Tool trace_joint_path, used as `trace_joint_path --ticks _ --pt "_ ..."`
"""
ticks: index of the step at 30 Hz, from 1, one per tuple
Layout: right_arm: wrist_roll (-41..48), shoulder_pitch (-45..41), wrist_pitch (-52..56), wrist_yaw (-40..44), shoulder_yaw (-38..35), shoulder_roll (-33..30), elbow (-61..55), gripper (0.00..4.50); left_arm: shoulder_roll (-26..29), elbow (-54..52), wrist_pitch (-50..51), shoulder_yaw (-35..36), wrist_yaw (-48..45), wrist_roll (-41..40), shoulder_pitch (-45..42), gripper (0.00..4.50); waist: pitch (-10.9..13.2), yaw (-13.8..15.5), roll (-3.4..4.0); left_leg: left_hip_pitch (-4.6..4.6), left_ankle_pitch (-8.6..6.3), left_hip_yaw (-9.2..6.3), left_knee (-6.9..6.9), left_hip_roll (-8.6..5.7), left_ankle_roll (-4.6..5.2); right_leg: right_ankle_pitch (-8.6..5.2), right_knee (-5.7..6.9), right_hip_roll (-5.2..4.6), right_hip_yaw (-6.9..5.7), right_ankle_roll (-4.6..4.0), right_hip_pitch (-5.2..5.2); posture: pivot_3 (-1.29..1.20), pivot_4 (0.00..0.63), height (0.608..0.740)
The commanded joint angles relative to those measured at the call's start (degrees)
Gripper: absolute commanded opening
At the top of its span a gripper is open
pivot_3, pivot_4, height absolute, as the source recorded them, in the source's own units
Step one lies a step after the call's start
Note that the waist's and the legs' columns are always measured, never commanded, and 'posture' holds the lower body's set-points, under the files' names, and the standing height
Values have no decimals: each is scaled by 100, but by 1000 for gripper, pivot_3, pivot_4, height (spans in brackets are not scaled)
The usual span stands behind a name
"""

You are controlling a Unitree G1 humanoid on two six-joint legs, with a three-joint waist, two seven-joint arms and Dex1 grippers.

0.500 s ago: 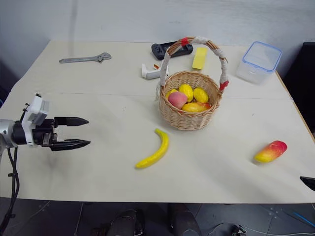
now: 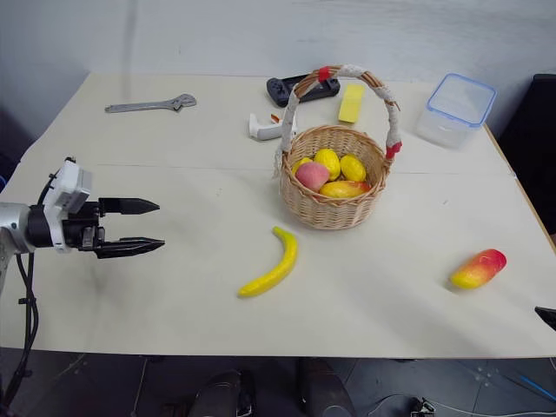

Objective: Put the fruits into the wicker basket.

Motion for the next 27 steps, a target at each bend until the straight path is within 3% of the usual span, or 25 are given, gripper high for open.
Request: trace_joint_path --ticks 1,7,11,21,27 --pt "-30 51 -53 -8 -262 73 -105 4448 -5 12 -62 29 42 10 -85 4500 0 0 0 0 0 0 0 0 0 0 0 0 0 0 0 0 150 740" --pt "-24 -27 -56 -99 -231 162 -158 4448 -181 -24 9 -16 213 -81 -263 4500 0 9 0 0 1 0 8 0 1 0 4 0 0 0 1 0 150 740" --pt "208 -341 217 -376 -159 227 -665 4448 -433 -611 388 -145 538 -203 -244 4500 0 -2 0 0 2 0 16 -1 0 1 12 0 1 1 3 0 150 740" --pt "2247 -711 1663 -856 -345 139 -3932 4448 -1722 -2703 3128 -670 2961 -854 -471 4500 -1 23 1 0 25 -27 30 -2 -21 1 45 8 2 5 8 0 150 740" --pt "3459 -1215 1772 -1542 -19 -126 -5042 4448 -2370 -2541 4050 -1529 3720 -676 -777 4500 1 23 -1 -2 23 -46 72 -2 -17 6 44 10 -8 14 29 0 150 740"
